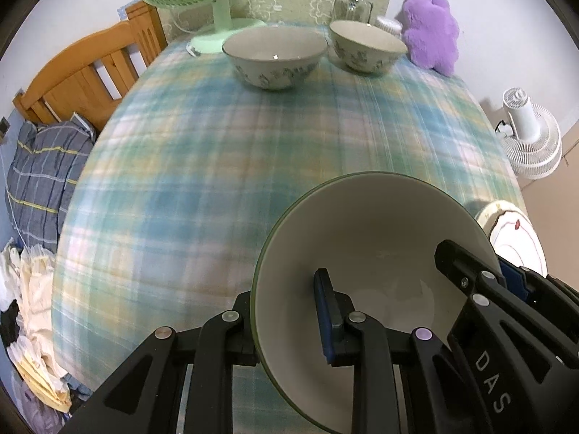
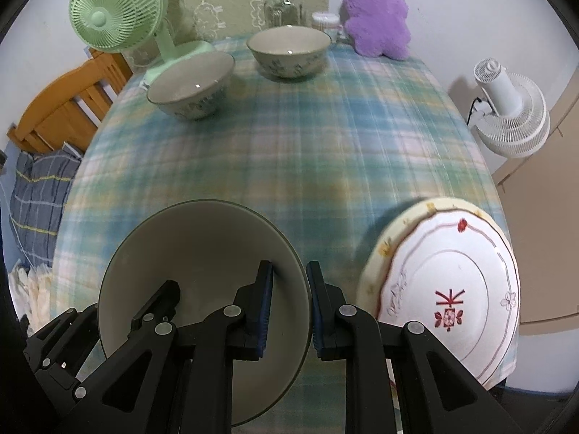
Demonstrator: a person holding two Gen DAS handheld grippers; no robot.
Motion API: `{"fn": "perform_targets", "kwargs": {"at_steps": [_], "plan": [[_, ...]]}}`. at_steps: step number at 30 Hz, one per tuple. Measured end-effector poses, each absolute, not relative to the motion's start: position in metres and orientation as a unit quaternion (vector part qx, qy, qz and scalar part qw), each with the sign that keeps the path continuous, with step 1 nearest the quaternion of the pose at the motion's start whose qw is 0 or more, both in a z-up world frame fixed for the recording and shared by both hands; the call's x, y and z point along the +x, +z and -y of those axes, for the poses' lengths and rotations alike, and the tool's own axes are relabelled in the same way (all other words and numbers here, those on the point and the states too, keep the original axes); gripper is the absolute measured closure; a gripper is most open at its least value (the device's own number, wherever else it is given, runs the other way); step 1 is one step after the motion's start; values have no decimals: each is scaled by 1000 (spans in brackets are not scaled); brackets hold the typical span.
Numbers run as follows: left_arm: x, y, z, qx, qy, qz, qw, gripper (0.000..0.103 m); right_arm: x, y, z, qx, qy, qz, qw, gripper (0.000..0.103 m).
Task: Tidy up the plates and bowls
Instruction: 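Lift the grey-green plate with both tools and carry it toward the stack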
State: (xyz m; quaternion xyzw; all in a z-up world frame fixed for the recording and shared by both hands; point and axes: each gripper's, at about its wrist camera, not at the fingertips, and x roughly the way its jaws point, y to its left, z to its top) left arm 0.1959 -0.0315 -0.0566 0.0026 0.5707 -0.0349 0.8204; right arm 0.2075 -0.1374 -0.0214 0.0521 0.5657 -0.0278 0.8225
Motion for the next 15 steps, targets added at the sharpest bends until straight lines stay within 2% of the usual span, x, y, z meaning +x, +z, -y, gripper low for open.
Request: {"fn": "perform_targets", "kwargs": {"at_steps": [15], "plan": [[193, -81, 33, -9, -13, -585, 811, 81, 209, -52, 144, 51, -11, -587, 808, 81]]}}
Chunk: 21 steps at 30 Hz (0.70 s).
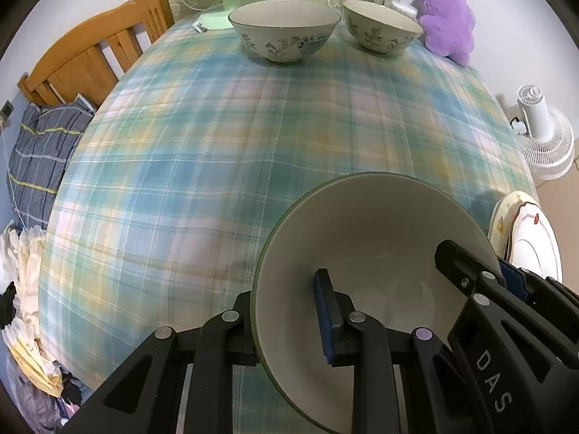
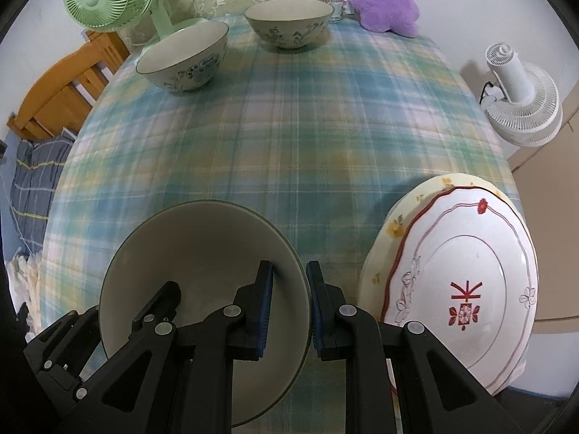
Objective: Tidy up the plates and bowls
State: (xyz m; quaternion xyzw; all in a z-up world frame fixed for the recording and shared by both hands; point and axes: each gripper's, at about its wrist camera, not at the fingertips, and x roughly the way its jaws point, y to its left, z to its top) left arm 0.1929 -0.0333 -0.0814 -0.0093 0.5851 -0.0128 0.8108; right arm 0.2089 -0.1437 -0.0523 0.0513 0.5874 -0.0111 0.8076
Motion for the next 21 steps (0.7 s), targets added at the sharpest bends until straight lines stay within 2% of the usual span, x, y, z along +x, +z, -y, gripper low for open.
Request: {"fn": "perform_targets", "kwargs": {"at_steps": [4, 6, 9, 12, 13, 14, 18, 21], "plan": [[193, -82, 34, -9, -12, -582, 813, 81, 211, -52, 143, 47, -8, -584, 811, 81], [193, -82, 33, -13, -10, -584, 812, 72, 211, -53, 144, 47, -7, -585, 810, 80], [192, -84, 33, -14, 1, -592, 806, 64, 211, -53, 142, 39, 3, -587, 809, 77], [188, -82, 33, -15, 1, -589, 808, 56, 210, -54, 142, 38, 10, -591, 806, 60], [187, -80, 33, -16, 2, -586, 810, 52, 209, -53, 142, 36, 12, -589, 808, 49], [186, -77, 33, -16, 4, -582, 813, 45, 208, -51, 142, 36, 14, -583, 811, 42], [182, -65, 33, -16, 9, -568, 823, 32, 206, -42, 142, 38, 20, -574, 817, 38], [181, -52, 31, -13, 15, -555, 832, 32, 205, -31, 142, 39, 30, -564, 824, 38]]}}
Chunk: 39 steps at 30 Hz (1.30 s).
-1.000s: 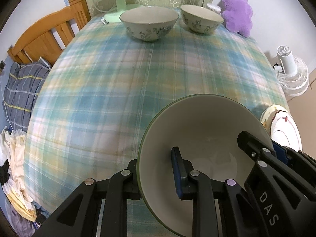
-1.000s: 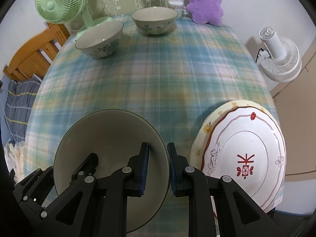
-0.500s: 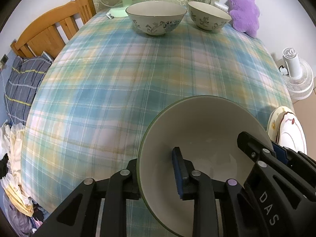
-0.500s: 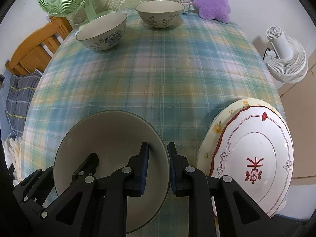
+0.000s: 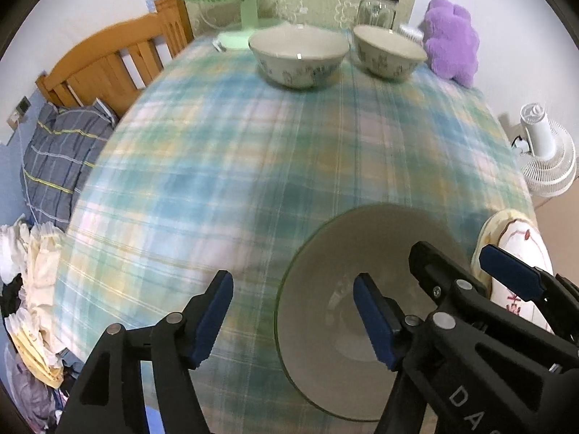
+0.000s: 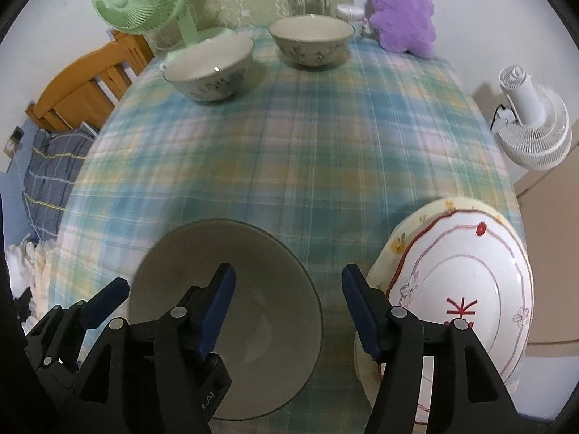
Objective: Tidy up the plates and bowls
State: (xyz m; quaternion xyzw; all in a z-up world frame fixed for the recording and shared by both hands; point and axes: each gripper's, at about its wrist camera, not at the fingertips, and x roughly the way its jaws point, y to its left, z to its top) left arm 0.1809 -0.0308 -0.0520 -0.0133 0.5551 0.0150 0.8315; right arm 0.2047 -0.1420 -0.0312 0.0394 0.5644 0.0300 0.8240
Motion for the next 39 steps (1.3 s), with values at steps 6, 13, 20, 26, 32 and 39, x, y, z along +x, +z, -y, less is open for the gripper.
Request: {"fn": "perform_targets", "kwargs": {"at_steps": [6, 13, 20, 26, 32, 39], "plan": [[181, -24, 24, -13, 26, -527, 849, 31, 205, -3, 138, 42, 49, -536, 842, 37], [196, 4, 10, -7, 26, -498, 866, 31, 213, 27, 125, 38, 53, -512, 856, 38], [229, 25, -6, 1, 14, -474, 880, 31, 241, 53, 106, 34, 34, -486, 873, 38], [263, 35, -17, 4, 4, -463, 886, 31, 274, 64, 94, 39, 12, -472, 880, 38], [296, 37, -25, 5, -6, -455, 891, 31, 307, 68, 87, 40, -5, -462, 886, 37], [339, 31, -30, 9, -15, -452, 892, 31, 346, 63, 78, 43, -20, -457, 888, 38]]}}
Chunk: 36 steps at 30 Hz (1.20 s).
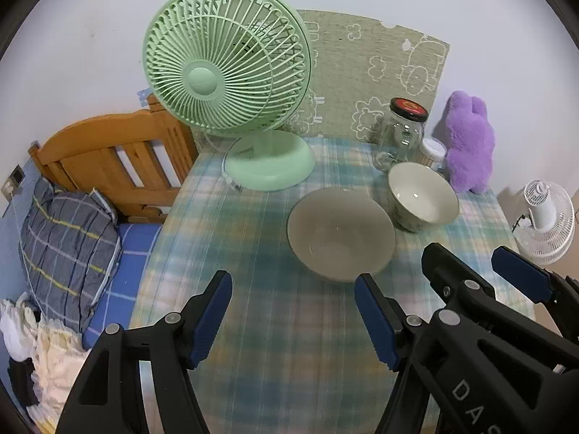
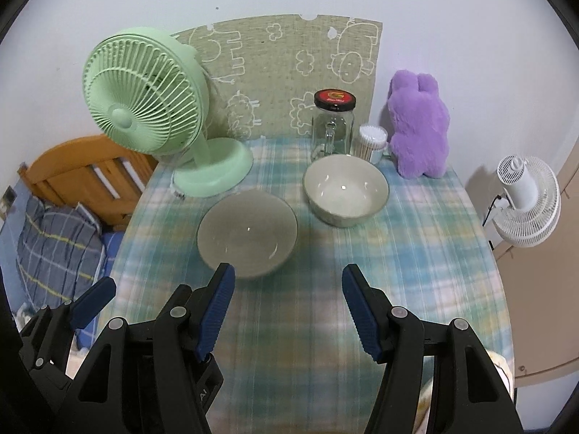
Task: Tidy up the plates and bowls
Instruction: 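Move both tools to the second grey-green plate beside the fan, then close both tools on the rim of the second grey-green plate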
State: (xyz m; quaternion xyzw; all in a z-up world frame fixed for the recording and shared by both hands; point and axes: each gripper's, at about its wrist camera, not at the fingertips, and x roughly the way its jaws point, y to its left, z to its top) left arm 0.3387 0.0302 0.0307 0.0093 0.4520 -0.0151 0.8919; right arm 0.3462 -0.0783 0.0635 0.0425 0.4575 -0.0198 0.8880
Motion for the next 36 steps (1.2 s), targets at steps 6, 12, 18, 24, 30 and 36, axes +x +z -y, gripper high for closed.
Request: {"fn": "perform_targets", "kwargs": {"at_steps": [6, 12, 18, 24, 30, 36], "plan": [[375, 20, -28, 20, -21, -452, 892, 33, 382, 51, 77, 51, -37, -456, 888, 37], [409, 3, -23, 28, -27, -456, 889, 36, 415, 33, 82, 63, -52, -459, 885, 37], [431, -21, -20, 29, -31, -470, 881, 39, 441, 11, 87, 65, -63, -469, 879, 38], [446, -45, -20, 30, -26, -484, 874, 48, 459, -16, 89, 63, -66, -485, 870, 38], [458, -62, -18, 31, -28, -490, 871, 57, 471, -35, 92, 68, -68, -497, 862, 45], [463, -73, -18, 29, -26, -497, 867, 71, 477, -49, 93, 70, -67, -506, 857, 60]]}}
